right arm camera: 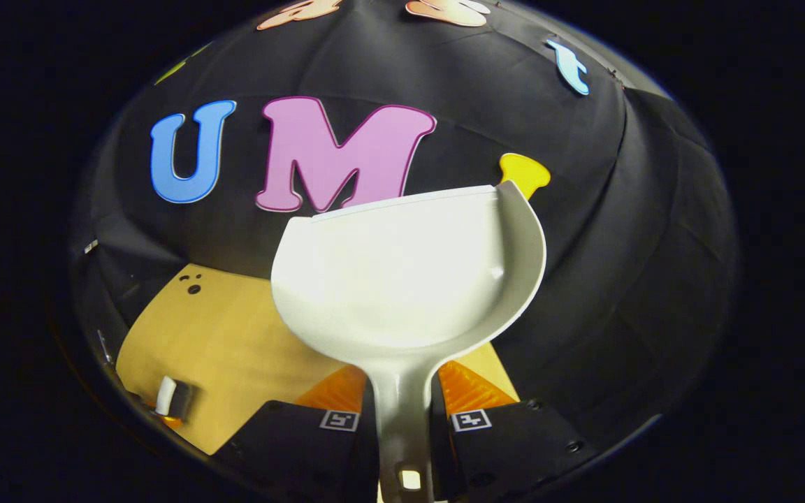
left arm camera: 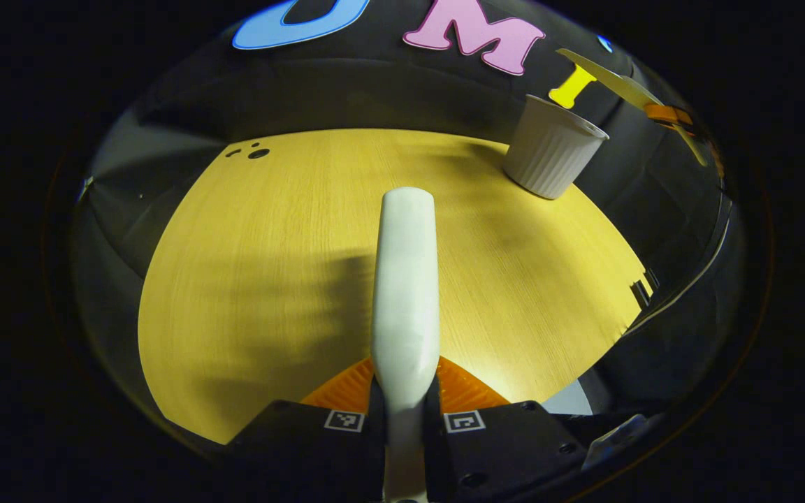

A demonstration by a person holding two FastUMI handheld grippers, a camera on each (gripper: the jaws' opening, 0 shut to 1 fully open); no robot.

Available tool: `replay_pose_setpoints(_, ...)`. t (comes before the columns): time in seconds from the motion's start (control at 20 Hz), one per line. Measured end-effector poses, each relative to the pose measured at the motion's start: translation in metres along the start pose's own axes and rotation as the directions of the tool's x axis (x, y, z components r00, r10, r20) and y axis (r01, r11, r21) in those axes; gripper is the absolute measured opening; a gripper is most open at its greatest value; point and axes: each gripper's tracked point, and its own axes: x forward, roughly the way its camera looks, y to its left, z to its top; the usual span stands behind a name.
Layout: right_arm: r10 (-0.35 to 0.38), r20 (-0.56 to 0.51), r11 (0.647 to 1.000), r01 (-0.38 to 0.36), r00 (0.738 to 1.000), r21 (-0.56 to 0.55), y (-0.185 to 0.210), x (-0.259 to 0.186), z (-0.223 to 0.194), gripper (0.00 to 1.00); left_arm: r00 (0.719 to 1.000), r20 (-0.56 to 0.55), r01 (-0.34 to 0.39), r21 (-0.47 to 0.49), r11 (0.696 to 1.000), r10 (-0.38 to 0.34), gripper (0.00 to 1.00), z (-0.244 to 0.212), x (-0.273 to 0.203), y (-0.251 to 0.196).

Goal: Pick up the small broom and dustpan from the desktop, sweep the trash into the dustpan with the broom, and then empty the trash into the garbage bin.

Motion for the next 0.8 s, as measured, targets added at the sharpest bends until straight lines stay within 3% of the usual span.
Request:
replay_pose_setpoints(0.15, 0.117, -0.047, 0.99, -0.113, 0.992, 0.08, 0.012, 0.006, -0.014, 0.36, 0.999, 0.016, -0.037, -0.02, 0.999, 0.038, 0.27, 0.007, 0.005, 0.009)
replay_pose_setpoints(0.3, 0.22, -0.141, 0.973, -0.205, 0.965, 0.109, 0.026, 0.011, -0.055, 0.33, 0.998, 0.018, -0.064, -0.042, 0.997, 0.065, 0.27, 0.013, 0.01, 0.01)
replay_pose_setpoints(0.55, 0.314, -0.269, 0.949, -0.294, 0.911, 0.11, 0.064, 0.015, -0.144, 0.3, 0.994, -0.01, -0.109, -0.098, 0.989, 0.109, 0.27, 0.012, 0.019, 0.002)
replay_pose_setpoints(0.65, 0.315, -0.324, 0.949, -0.304, 0.892, 0.085, 0.073, 0.03, -0.178, 0.33, 0.99, -0.043, -0.136, -0.096, 0.986, 0.132, 0.27, 0.007, 0.027, 0.001)
replay_pose_setpoints(0.7, 0.32, -0.349, 0.947, -0.309, 0.881, 0.088, 0.076, 0.039, -0.197, 0.29, 0.987, -0.053, -0.156, -0.095, 0.983, 0.151, 0.28, 0.006, 0.031, 0.003)
replay_pose_setpoints(0.75, 0.332, -0.376, 0.943, -0.316, 0.865, 0.106, 0.081, 0.045, -0.215, 0.33, 0.984, -0.064, -0.171, -0.104, 0.98, 0.165, 0.28, 0.006, 0.035, 0.003)
replay_pose_setpoints(0.8, 0.345, -0.406, 0.938, -0.321, 0.846, 0.127, 0.082, 0.048, -0.232, 0.3, 0.983, -0.074, -0.179, -0.122, 0.976, 0.171, 0.28, 0.007, 0.04, 0.003)
